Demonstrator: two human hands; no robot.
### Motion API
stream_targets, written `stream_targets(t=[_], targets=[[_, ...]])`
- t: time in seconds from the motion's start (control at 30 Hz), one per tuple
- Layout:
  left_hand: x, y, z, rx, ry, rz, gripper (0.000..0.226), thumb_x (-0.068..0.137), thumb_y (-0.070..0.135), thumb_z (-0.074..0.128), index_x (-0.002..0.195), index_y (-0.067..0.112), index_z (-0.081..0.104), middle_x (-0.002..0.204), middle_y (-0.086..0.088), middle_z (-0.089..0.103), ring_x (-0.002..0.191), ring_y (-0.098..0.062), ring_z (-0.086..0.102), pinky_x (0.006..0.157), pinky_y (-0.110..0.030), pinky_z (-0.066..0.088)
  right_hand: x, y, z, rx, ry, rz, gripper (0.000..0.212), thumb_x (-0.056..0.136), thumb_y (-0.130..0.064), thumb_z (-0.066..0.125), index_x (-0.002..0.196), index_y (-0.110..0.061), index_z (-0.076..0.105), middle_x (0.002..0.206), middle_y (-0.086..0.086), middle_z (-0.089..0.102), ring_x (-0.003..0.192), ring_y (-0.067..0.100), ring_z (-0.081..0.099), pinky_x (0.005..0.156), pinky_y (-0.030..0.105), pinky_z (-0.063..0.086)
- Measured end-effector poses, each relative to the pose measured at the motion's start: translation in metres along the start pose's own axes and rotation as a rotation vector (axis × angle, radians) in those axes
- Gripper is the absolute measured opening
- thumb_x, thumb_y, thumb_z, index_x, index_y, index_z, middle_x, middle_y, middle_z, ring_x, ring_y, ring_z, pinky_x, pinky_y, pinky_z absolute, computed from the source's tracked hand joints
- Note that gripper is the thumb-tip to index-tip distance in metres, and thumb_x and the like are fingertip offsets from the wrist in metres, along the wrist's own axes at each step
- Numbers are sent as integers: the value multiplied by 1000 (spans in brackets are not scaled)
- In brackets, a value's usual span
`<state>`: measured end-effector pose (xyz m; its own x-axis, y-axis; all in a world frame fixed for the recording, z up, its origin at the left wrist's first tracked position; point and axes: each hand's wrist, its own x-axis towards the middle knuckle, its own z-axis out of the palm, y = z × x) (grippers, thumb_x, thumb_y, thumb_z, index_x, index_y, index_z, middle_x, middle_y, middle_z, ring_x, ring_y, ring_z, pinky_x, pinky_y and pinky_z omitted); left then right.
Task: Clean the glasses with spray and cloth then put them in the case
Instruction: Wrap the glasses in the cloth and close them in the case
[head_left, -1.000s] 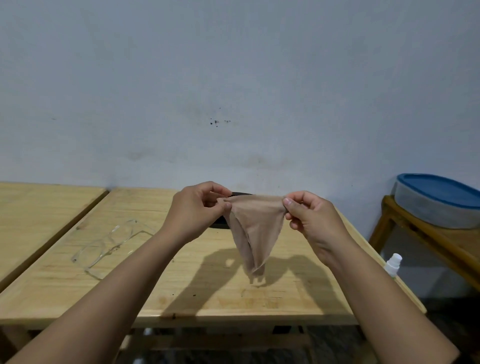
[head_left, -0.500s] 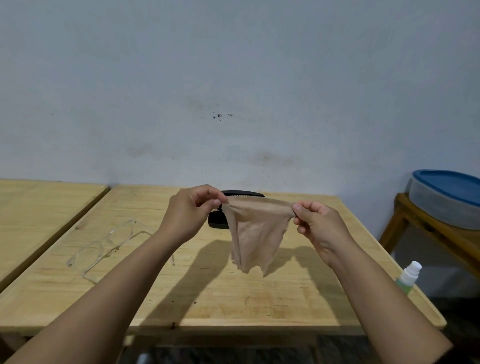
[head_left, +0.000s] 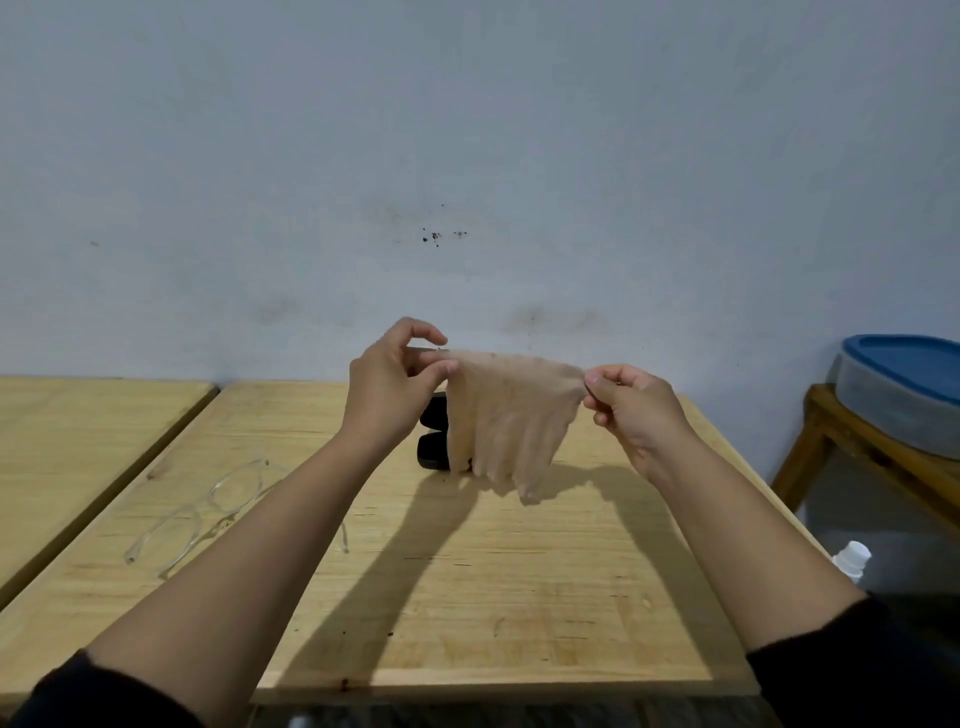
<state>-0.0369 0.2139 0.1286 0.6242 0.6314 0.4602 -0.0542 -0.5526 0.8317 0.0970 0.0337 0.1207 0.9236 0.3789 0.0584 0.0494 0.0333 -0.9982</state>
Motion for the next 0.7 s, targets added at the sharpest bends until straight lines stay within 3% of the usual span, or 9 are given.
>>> stream_targets(t=[0.17, 0.27, 0.37, 0.57, 0.63, 0.7], targets=[[-24, -10, -10, 44, -58, -14, 13, 79, 16, 70, 85, 25, 64, 76, 17, 68, 66, 10, 59, 59, -1, 38, -22, 8, -13, -70, -93, -16, 18, 92, -1, 54, 79, -10, 61, 71, 2, 56, 60, 10, 51, 56, 20, 39], [-57, -30, -15, 126, -183, -15, 16, 78, 14, 71, 75, 28, 65, 71, 11, 71, 67, -1, 63, 61, -9, 42, -46, 30, -23, -195, -192, 26, 20, 91, 1, 54, 75, -11, 59, 68, 6, 56, 59, 10, 50, 49, 16, 39], [-93, -49, -17, 248, -329, 3, 12, 78, 15, 71, 74, 25, 66, 72, 8, 70, 67, -5, 60, 60, -11, 41, -69, 54, -36, -375, -285, 78, 20, 90, -1, 57, 75, -13, 63, 66, 5, 59, 62, 12, 52, 54, 21, 40], [-139, -66, -26, 317, -613, 39, 20, 79, 16, 70, 78, 35, 68, 81, 15, 72, 81, 1, 65, 78, -18, 49, -107, 81, -52, -510, -392, 201, 9, 89, -8, 61, 88, -8, 70, 66, 2, 64, 59, 13, 53, 55, 23, 43], [-143, -66, -29, 308, -603, 30, 14, 79, 19, 70, 85, 33, 70, 85, 17, 70, 85, 3, 63, 78, -14, 47, -111, 84, -53, -505, -365, 212, 9, 88, -8, 62, 88, -7, 70, 70, 3, 67, 59, 11, 55, 56, 21, 45], [-142, -65, -27, 305, -530, 37, 11, 81, 23, 68, 90, 28, 71, 88, 16, 69, 85, 3, 62, 75, -10, 43, -108, 88, -50, -443, -266, 217, 7, 87, -9, 64, 85, -8, 70, 78, 8, 71, 72, 19, 63, 67, 29, 52]])
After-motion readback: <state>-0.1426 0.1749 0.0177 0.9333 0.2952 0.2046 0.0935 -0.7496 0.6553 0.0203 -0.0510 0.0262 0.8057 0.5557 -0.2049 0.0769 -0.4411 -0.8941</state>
